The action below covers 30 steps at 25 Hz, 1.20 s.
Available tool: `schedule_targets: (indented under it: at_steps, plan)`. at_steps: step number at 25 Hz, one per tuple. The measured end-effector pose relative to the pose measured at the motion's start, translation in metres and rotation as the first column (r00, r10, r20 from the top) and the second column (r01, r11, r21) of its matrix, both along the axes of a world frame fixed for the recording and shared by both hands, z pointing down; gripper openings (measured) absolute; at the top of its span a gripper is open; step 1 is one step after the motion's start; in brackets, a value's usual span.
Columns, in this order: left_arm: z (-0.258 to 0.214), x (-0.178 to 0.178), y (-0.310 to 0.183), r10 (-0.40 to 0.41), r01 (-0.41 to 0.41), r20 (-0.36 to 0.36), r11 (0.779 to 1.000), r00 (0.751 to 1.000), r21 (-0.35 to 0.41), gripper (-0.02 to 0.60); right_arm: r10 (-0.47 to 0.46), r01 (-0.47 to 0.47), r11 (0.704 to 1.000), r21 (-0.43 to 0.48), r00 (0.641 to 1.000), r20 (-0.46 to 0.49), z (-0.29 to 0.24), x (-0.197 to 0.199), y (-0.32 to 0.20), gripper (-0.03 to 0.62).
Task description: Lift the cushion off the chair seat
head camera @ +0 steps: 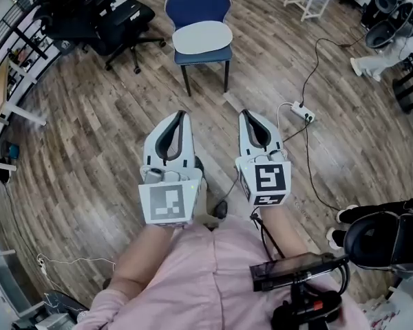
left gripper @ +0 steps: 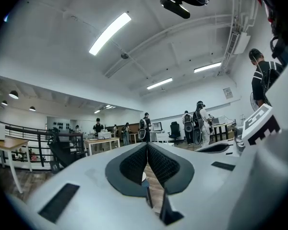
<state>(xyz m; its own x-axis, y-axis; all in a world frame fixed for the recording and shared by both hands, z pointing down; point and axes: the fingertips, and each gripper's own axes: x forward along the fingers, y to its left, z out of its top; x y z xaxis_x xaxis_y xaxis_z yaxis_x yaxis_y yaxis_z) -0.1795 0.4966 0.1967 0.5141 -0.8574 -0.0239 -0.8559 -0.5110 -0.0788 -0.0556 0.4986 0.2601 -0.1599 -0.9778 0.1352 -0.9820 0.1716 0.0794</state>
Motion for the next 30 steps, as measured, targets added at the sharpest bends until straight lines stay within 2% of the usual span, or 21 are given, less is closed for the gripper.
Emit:
schedule_targets:
  at_steps: [1, 3, 6, 14, 22, 30]
  plan:
    - [0.003, -0.001, -0.006, -0.004, 0.004, -0.002, 1.000, 1.000, -0.006, 0.014, -0.002, 0.002, 1.000, -0.003, 1.000, 0.003, 0.002, 0.000, -0.005, 0.005]
    - [0.009, -0.003, -0.020, -0.010, 0.010, -0.003, 1.000, 1.000, -0.023, 0.015, -0.010, 0.010, 1.000, -0.013, 1.000, 0.011, 0.008, 0.000, -0.018, 0.086]
    - [0.018, -0.005, -0.050, -0.011, 0.011, -0.005, 0.999, 1.000, -0.049, 0.014, -0.004, 0.004, 0.999, -0.034, 1.000, 0.012, 0.015, 0.001, -0.045, 0.100]
    - [0.040, 0.000, -0.165, 0.003, -0.001, 0.012, 0.996, 1.000, -0.090, 0.014, 0.013, -0.011, 0.997, -0.078, 1.000, 0.014, 0.036, 0.007, -0.155, 0.089]
    - [0.021, -0.009, -0.279, 0.029, -0.030, -0.003, 0.998, 1.000, -0.058, 0.014, 0.001, -0.001, 0.999, -0.037, 1.000, -0.012, 0.010, -0.010, -0.280, 0.075]
    - [0.006, -0.014, -0.339, 0.048, -0.048, -0.005, 0.999, 0.999, -0.018, 0.014, 0.039, -0.038, 0.999, 0.018, 0.999, -0.030, -0.017, -0.007, -0.332, 0.066]
